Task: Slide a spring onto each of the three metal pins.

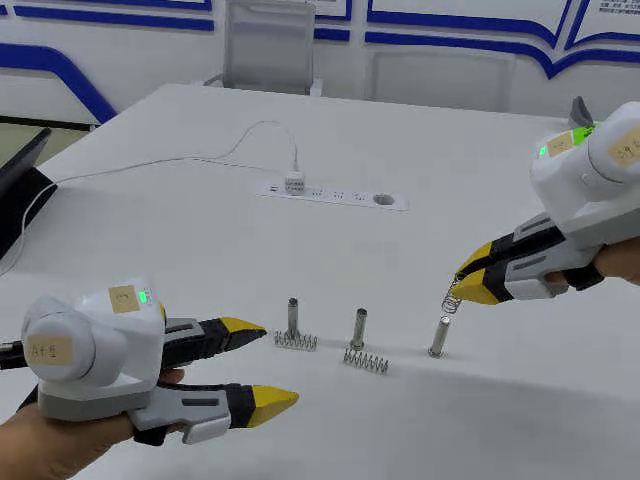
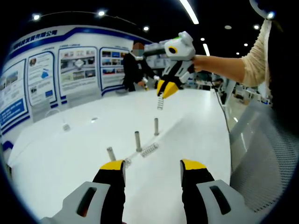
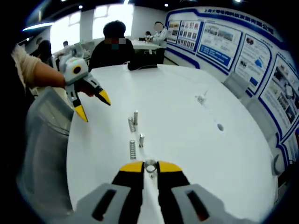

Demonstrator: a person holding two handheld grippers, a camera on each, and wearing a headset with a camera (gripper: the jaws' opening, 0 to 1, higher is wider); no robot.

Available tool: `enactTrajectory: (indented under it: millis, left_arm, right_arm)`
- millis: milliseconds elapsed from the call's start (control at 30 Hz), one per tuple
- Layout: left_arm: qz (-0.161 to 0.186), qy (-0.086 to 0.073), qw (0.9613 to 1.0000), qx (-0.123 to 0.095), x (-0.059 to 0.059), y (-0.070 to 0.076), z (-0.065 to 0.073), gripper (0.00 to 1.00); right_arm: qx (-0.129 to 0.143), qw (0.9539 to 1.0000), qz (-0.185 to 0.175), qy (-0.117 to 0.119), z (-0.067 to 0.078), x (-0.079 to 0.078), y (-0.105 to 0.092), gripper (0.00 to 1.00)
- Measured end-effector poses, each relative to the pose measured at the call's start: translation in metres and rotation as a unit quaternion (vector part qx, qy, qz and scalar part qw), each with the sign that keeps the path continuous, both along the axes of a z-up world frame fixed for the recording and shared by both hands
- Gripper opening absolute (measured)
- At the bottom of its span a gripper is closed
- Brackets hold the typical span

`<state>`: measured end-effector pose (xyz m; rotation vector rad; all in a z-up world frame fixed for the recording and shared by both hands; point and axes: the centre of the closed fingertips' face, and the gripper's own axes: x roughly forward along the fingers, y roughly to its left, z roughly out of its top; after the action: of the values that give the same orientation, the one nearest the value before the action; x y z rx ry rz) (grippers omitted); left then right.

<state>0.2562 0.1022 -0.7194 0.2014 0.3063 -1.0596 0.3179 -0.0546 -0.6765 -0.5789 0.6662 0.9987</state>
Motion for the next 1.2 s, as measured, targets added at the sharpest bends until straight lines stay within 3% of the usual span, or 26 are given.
enactTrajectory:
  millis: [333,1200]
  left_arm:
    - [0.003,0.003,1.0000,-0.001,-0.001,0.001,-0.002,0.50]
    - [0.003,0.007,1.0000,0.000,-0.002,0.001,-0.005,0.49]
  right_arm:
    - [-0.008,0.9996,-0.019,0.022,-0.023,0.010,-0.007,0.12]
    - [-0.016,0.9988,-0.029,0.036,-0.049,0.015,-0.006,0.12]
